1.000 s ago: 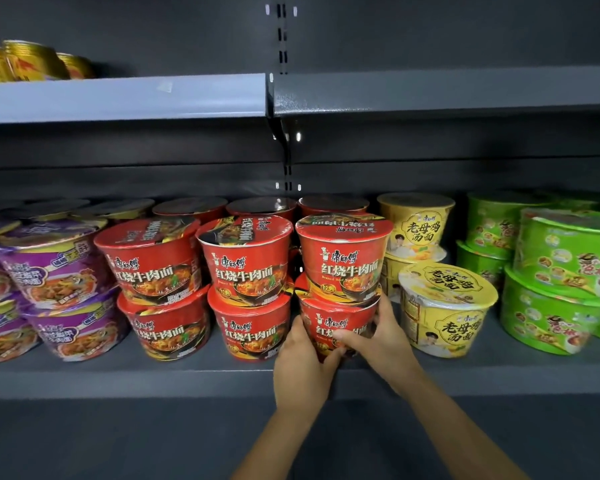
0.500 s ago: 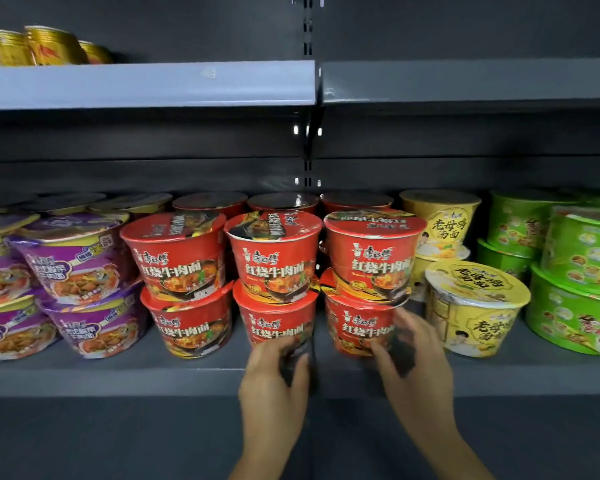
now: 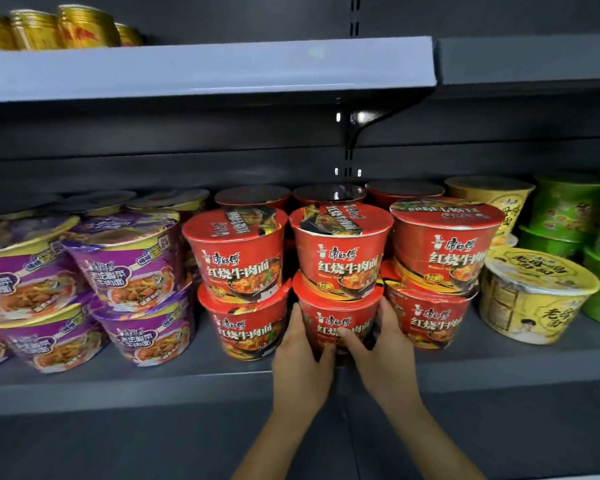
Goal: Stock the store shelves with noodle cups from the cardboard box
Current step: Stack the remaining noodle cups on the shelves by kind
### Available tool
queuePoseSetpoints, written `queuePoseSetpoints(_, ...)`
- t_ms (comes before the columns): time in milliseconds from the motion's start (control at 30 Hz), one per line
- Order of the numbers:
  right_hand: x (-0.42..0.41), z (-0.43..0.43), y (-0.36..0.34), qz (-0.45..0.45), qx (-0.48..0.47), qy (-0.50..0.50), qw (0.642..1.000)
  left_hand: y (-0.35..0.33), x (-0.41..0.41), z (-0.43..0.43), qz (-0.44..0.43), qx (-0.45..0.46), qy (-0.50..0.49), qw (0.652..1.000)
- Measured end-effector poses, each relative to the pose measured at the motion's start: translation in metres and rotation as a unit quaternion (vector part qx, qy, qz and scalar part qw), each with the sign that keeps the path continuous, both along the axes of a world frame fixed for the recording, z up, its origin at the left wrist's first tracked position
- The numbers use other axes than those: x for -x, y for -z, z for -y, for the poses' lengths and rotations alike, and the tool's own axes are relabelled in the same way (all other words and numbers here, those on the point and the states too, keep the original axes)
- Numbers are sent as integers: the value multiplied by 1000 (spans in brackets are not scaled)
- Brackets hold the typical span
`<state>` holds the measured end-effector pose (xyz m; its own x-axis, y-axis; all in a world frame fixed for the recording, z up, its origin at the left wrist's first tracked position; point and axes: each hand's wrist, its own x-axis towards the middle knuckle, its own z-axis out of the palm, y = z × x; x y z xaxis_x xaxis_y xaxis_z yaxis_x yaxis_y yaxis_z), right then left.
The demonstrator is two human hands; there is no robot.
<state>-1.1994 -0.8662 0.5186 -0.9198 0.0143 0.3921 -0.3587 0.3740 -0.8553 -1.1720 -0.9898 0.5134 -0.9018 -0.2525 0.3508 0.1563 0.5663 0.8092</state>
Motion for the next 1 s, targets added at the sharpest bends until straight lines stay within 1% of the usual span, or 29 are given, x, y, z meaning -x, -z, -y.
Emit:
queuePoseSetpoints(233,2,-3,4,-5,-13,17,1000,7,-1,4,-12,8,6,1000)
queuePoseSetpoints(333,2,-4,2,3,-4,7,1000,5,-3,6,-4,8,22,1000)
queuePoseSetpoints(400,-3,-2,1,-6,10,25,1000,2,-8,8,-11,-6,43,999)
queuePoseSetpoints(467,-13,0,4,-57,16,89,994,0,-22,16,-24,3,35,999)
queuePoseSetpoints(500,-20,4,6,-102,11,111,988,1,-30,23,-37,9,9,999)
queuePoseSetpoints(533,-27,9,9,-152,-2,112,982,3,-37,32,-57,5,-25,998)
queuePoseSetpoints(600,-37,27,14,-212,-42,61,974,5,-49,53,-100,-37,-92,990)
queuePoseSetpoints(667,-41,52,14,-205,-71,-9,976,5,-51,75,-122,-88,-146,978)
queuePoseSetpoints(733,-40,78,11,-174,-92,-49,979,2,-45,95,-118,-107,-162,974)
queuePoseSetpoints(767,-39,90,8,-158,-99,-51,981,2,-39,105,-91,-108,-154,978)
queuePoseSetpoints(833,-41,109,3,-122,-100,-50,986,-1,-27,121,-27,-97,-100,990)
queuePoseSetpoints(867,-41,115,0,-122,-106,-43,986,-2,-22,127,-10,-89,-61,994)
queuePoseSetpoints(933,-43,122,-8,-166,-119,-8,979,-9,-14,135,15,-79,12,997)
queuePoseSetpoints(967,-42,124,-14,-181,-100,4,978,-11,-11,137,24,-80,37,996)
queuePoseSetpoints(1000,-41,127,-22,-175,-68,9,982,-13,-8,139,27,-85,55,995)
